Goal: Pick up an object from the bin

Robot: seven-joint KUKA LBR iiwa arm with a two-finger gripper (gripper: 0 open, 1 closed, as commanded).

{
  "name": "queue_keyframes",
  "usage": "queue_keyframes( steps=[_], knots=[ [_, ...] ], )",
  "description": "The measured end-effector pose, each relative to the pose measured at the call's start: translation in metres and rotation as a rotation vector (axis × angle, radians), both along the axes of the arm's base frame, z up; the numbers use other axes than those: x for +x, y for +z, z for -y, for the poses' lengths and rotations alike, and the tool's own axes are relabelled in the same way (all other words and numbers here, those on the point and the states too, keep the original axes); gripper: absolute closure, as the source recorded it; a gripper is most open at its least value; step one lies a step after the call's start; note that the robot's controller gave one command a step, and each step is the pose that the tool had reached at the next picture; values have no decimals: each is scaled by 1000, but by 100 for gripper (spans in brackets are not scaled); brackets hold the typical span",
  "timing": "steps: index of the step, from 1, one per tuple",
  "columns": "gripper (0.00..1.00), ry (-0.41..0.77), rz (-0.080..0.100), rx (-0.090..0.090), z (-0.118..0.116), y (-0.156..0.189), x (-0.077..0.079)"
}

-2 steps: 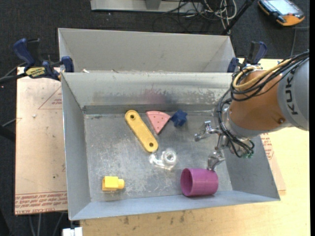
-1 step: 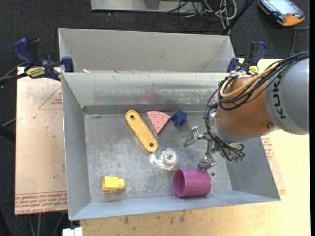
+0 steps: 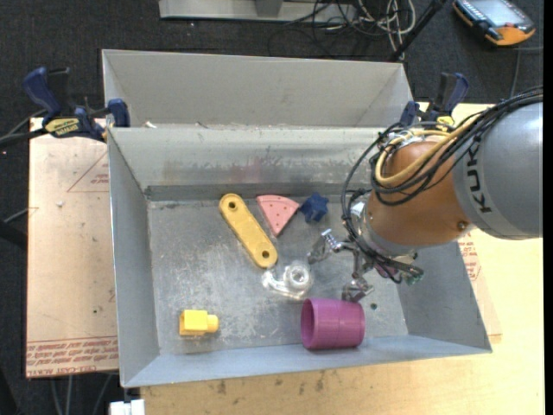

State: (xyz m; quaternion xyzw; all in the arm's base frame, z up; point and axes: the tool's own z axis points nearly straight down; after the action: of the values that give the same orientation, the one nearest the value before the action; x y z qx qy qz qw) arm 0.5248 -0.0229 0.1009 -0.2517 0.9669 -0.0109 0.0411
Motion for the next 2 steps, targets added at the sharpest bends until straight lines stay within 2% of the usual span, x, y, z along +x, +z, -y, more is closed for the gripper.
queue_keyframes(
  steps=[1,2],
  knots=[
    [0,-60,3,3,-23,4,-4],
    [100,-82,-68,7,-34,-9,-23]
  ],
)
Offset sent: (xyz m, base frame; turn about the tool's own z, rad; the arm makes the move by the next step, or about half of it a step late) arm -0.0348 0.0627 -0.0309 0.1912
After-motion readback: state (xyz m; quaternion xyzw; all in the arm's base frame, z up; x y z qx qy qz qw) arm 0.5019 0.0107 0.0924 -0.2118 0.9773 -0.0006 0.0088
